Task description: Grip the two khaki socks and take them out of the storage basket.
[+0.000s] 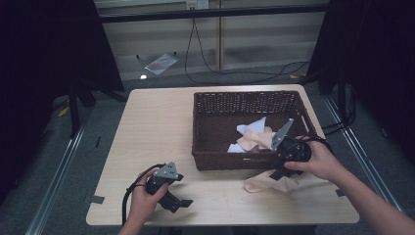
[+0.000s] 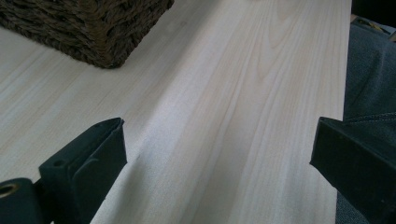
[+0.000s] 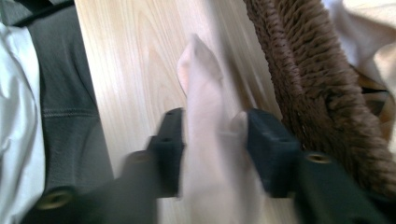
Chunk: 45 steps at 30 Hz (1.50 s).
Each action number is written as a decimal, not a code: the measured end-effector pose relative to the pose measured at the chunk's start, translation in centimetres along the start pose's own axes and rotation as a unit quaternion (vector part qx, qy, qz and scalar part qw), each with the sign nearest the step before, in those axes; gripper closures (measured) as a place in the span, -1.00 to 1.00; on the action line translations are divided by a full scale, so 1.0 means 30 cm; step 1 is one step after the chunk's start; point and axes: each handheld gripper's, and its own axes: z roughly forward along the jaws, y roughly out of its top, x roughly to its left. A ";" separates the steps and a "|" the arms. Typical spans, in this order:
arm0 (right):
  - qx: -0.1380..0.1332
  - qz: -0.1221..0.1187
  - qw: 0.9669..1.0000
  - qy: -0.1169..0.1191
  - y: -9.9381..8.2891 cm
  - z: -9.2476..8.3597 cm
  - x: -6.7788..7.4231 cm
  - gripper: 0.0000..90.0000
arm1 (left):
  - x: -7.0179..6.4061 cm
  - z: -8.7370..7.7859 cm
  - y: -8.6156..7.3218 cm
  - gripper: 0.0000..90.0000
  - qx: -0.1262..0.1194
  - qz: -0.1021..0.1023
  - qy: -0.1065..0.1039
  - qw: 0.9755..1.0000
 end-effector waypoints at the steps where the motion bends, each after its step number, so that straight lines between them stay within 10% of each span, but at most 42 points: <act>1: -0.008 -0.004 1.000 -0.006 0.000 -0.004 -0.001 0.09 | 0.000 0.000 0.000 -0.93 0.000 0.000 0.000 1.000; 11: -0.019 0.002 1.000 -0.013 0.038 -0.084 0.024 -0.69 | -0.004 0.006 0.000 -0.93 -0.004 -0.004 -0.002 1.000; 24: -0.053 0.029 0.998 -0.035 0.093 -0.185 -0.051 -0.79 | -0.004 0.006 0.001 -0.93 0.002 -0.003 -0.005 1.000; 45: -0.032 0.085 0.992 -0.085 0.136 -0.068 -0.270 -0.80 | -0.001 -0.002 -0.002 -0.93 -0.003 -0.003 -0.003 1.000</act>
